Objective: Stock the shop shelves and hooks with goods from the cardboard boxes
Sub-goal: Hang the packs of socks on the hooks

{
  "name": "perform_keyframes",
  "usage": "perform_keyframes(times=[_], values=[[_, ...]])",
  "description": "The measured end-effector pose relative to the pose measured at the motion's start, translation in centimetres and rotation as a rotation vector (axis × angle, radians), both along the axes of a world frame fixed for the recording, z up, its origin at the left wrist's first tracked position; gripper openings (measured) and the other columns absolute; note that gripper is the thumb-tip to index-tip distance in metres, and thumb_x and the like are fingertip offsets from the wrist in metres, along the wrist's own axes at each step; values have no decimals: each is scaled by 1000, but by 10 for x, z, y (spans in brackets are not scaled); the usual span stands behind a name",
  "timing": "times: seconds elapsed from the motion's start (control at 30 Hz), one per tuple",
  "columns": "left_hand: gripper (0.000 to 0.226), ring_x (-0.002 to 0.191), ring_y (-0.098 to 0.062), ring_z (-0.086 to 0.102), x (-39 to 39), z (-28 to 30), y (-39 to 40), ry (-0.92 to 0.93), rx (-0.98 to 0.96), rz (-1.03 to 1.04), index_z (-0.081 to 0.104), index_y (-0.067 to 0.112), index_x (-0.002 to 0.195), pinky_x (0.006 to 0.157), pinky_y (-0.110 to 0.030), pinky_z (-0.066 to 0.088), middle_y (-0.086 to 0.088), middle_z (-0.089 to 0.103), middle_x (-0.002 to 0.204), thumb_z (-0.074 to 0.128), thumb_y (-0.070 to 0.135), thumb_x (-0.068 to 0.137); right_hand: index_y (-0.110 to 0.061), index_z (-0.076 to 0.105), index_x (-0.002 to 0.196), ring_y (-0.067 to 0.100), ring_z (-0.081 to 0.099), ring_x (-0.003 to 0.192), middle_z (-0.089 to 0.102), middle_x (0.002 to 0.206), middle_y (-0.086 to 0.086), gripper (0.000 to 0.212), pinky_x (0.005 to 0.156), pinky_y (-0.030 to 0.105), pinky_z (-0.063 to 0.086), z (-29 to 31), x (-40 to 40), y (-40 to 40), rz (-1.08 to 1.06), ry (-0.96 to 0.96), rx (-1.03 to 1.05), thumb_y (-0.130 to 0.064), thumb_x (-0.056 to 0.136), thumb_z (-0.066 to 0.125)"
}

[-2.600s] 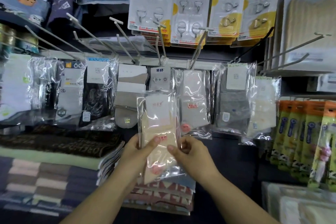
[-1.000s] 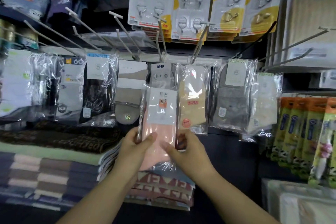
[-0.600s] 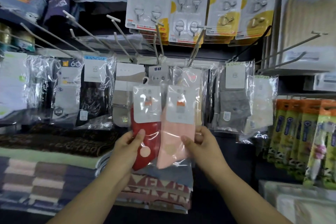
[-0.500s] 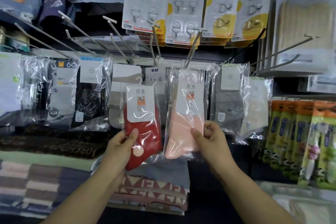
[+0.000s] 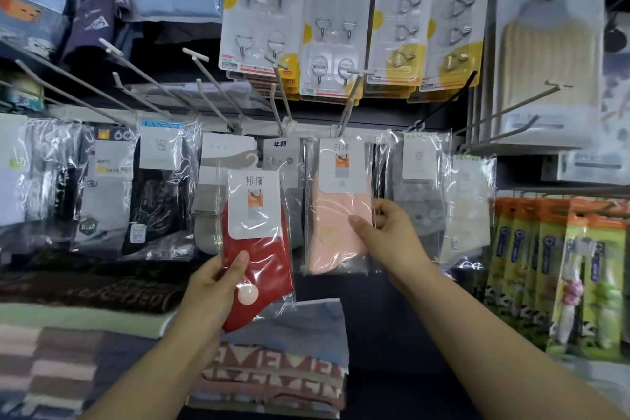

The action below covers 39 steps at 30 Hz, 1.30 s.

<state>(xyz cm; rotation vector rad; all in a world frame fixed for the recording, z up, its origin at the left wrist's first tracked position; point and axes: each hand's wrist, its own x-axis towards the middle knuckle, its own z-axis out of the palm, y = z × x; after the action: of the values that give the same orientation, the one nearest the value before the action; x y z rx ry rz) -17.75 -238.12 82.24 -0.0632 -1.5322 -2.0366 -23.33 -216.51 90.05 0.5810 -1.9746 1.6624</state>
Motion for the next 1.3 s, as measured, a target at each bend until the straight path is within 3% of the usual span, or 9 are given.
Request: perform_keyframes(times=[0.2, 0.37, 0.43, 0.53, 0.67, 0.8, 1.0, 1.17, 1.3], values=[[18, 88, -33, 69, 3, -2, 2, -2, 3, -8, 69, 12, 97, 88, -47, 53, -14, 74, 92, 62, 26, 89, -12, 54, 115, 18, 67, 76, 70, 92, 4, 30, 61, 26, 53, -12, 2, 4, 16, -22, 2, -16, 88, 66], [17, 86, -28, 70, 7, 0, 9, -16, -14, -28, 70, 14, 97, 84, -41, 54, -11, 75, 92, 61, 26, 90, -17, 46, 123, 13, 48, 103, 40, 113, -3, 53, 93, 24, 41, -38, 18, -2, -321, 198, 22, -12, 78, 75], [16, 87, -26, 70, 7, 1, 13, -19, -23, -49, 70, 16, 98, 83, -40, 55, -9, 75, 92, 61, 27, 90, -22, 48, 110, 5, 49, 93, 43, 106, -5, 41, 85, 12, 41, -45, 31, -10, -257, 272, 50, -15, 80, 74], [15, 85, -25, 71, 8, 4, 22, -23, -25, -85, 70, 16, 97, 77, -36, 56, -11, 75, 93, 61, 26, 90, -22, 53, 109, 1, 56, 82, 58, 99, -6, 32, 72, 6, 45, -50, 35, -25, -15, 112, 141, -24, 83, 72], [17, 79, -23, 72, 11, 9, 38, -25, -25, -201, 69, 13, 100, 66, -29, 57, -11, 75, 90, 60, 23, 90, -16, 60, 111, 12, 70, 88, 71, 99, 0, 24, 77, 22, 57, -55, 35, -35, 239, -58, 101, -25, 89, 65], [17, 81, -19, 70, 11, 10, 40, -24, -153, -188, 68, 16, 104, 70, -30, 53, -6, 75, 92, 59, 23, 91, -17, 63, 101, 15, 71, 89, 74, 95, 2, 11, 83, 36, 58, -58, 30, -23, 197, -29, 25, -20, 91, 64], [11, 62, -16, 55, 10, 13, 19, -41, -155, 9, 65, 19, 91, 55, -24, 42, -4, 63, 83, 55, 15, 94, -14, 63, 95, 9, 70, 65, 72, 83, 3, 7, 54, 21, 54, -28, 21, 6, 105, -48, -157, -19, 91, 63], [15, 54, -15, 53, 10, 13, 10, -50, -143, 20, 64, 16, 89, 44, -17, 41, -6, 61, 78, 53, 7, 94, -14, 64, 98, 9, 71, 67, 73, 84, 0, 9, 58, 23, 56, 2, 14, 1, 140, -36, -149, -20, 91, 63], [14, 60, -18, 54, 13, 11, 7, -56, -145, 10, 65, 14, 93, 52, -24, 42, -8, 62, 82, 53, 7, 95, -17, 65, 95, 20, 72, 83, 74, 93, 5, 7, 81, 40, 58, 9, 7, -10, 154, -51, -90, -22, 90, 64]])
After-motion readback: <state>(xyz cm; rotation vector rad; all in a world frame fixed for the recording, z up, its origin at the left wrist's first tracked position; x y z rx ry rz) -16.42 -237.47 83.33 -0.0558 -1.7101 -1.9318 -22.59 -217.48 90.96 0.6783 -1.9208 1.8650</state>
